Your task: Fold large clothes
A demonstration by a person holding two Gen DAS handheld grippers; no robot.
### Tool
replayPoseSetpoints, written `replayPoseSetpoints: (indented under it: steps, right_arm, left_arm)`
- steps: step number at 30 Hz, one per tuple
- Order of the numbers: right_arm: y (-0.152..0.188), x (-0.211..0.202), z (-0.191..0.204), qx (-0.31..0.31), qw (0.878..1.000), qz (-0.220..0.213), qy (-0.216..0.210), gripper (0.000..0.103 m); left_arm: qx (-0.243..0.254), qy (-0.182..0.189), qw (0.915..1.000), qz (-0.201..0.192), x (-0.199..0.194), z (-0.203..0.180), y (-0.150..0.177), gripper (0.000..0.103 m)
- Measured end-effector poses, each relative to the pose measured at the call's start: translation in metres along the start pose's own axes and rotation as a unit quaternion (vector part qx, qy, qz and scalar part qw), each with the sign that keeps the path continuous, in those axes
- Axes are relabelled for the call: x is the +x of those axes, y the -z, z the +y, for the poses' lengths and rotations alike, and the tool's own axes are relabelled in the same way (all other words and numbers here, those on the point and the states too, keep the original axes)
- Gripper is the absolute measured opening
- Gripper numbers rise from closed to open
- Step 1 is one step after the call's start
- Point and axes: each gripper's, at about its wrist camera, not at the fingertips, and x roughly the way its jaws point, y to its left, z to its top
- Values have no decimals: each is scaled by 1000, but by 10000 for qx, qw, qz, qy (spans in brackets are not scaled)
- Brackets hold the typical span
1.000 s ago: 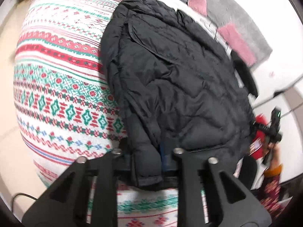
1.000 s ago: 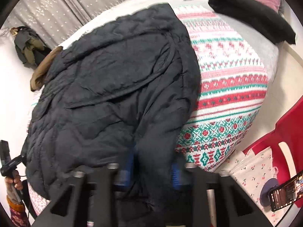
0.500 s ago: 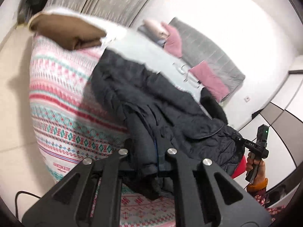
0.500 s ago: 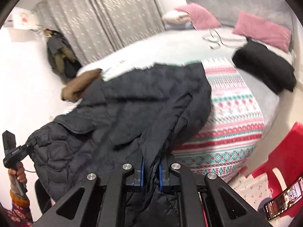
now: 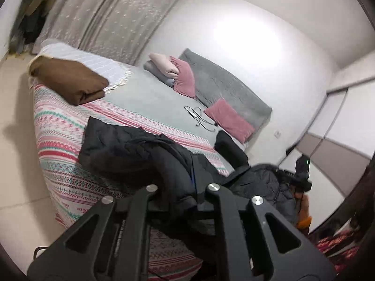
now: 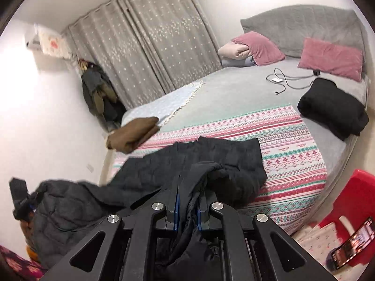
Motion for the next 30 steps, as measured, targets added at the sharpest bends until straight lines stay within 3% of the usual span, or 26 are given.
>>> replayPoseSetpoints:
  steps: [5,10,15,19,23,25,27,30]
  right_arm:
    - [-9,41,-22,345,9989,237,193,9]
    - [-33,110,-46,689,9958,301,521,9]
    - [-56,176,-72,1115,9889,304,933,10]
    - [-66,239,-95,1417,9807,548,1234,10]
    - [-57,298,-118,1661,9701,876,1538,13]
    - [-43,325,-129,1786,9656,1021,1591,16]
    - [-28,340,-134,1692,9691,1012,1482,20]
    - [-32,345,-129,1561,9664,1299,1574,25]
  left_arm:
    - [-553,-395,9976,97,45,42,-17,14]
    - [-684,-824,9942,-77,118,82,-54,14]
    - [-1159,-1176,9863,-21,202,138,-83,14]
    - [-1210,-1657,9787,118,264,173,-86,16]
    - [-1206,-2010,9716,321,312,207,-69,19]
    - [-1111,-2056,9714,419,321,213,-60,26]
    - [-971,-2098,9707,660,326,211,-61,32]
    - [-643,-1987,9763,576,316,195,-69,53]
